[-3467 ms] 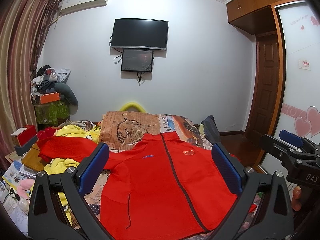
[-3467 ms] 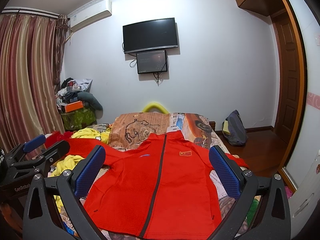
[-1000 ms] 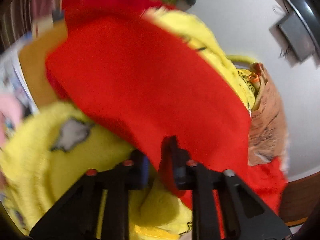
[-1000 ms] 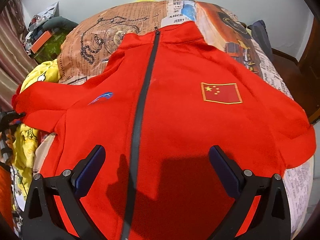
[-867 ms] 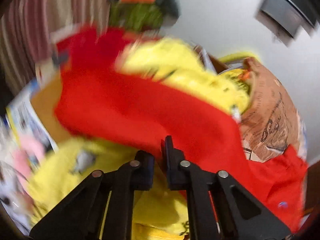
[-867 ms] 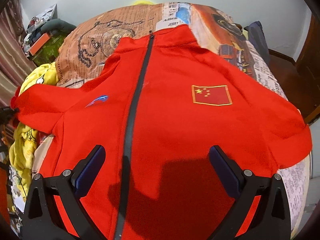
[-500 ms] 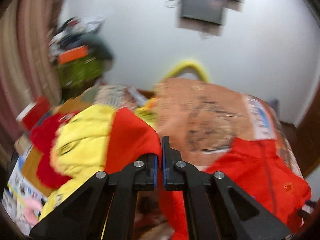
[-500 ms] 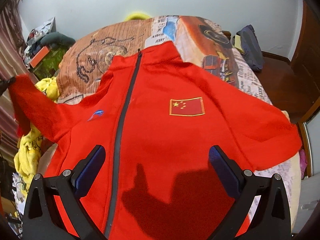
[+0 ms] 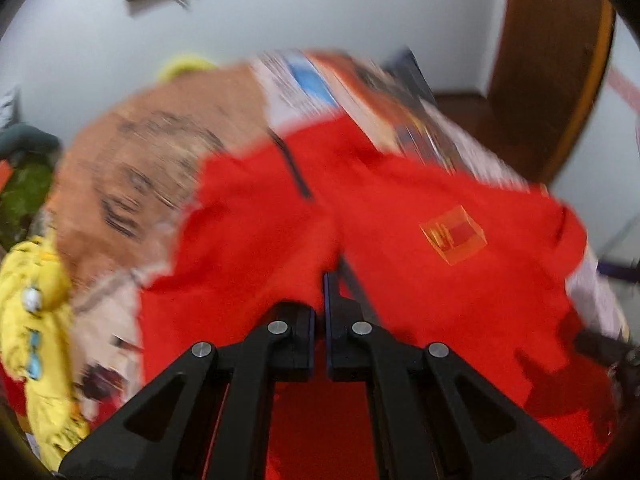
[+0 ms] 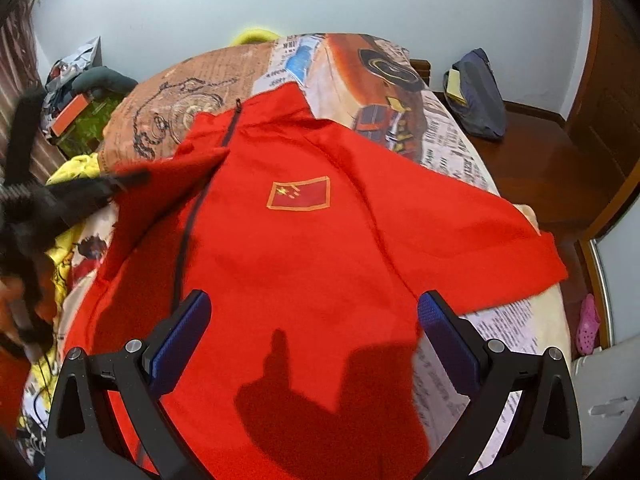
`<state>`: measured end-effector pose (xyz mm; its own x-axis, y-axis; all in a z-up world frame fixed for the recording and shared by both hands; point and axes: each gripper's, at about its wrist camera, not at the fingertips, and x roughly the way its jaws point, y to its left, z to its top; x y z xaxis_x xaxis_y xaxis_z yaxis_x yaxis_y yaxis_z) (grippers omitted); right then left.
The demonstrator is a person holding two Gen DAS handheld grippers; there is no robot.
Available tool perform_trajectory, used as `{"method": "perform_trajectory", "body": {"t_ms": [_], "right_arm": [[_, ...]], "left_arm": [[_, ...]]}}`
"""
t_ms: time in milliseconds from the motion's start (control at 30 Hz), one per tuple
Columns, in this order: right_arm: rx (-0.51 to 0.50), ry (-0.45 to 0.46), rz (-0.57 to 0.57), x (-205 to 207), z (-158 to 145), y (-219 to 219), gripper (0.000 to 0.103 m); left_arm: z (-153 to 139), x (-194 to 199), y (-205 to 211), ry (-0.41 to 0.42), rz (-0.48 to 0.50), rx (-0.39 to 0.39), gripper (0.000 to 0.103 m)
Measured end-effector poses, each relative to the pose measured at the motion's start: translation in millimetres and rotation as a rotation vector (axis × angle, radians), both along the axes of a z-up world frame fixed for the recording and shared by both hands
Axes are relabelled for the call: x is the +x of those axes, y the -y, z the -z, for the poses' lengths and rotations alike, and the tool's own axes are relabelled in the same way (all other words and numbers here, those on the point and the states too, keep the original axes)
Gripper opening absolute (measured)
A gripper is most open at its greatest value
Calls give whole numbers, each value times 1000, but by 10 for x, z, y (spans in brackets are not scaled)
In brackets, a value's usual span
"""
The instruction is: Fold large clothes
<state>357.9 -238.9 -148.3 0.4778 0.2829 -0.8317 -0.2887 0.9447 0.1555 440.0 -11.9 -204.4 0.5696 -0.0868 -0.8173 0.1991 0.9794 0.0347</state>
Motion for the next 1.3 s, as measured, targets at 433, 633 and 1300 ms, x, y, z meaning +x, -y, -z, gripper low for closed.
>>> {"method": "perform_trajectory", "body": {"t_ms": [433, 633, 1300], "right_arm": [[-47, 26, -49, -144, -87, -85, 103], [-73, 99, -103, -179, -313, -474, 103], [-318, 31, -477, 117, 384, -2586, 101]], "left_arm": [[138, -393, -160, -86, -34, -80, 57], [-124, -630, -908, -13, -184, -46, 75], [482, -1064, -2629, -80, -451, -96, 82]]}}
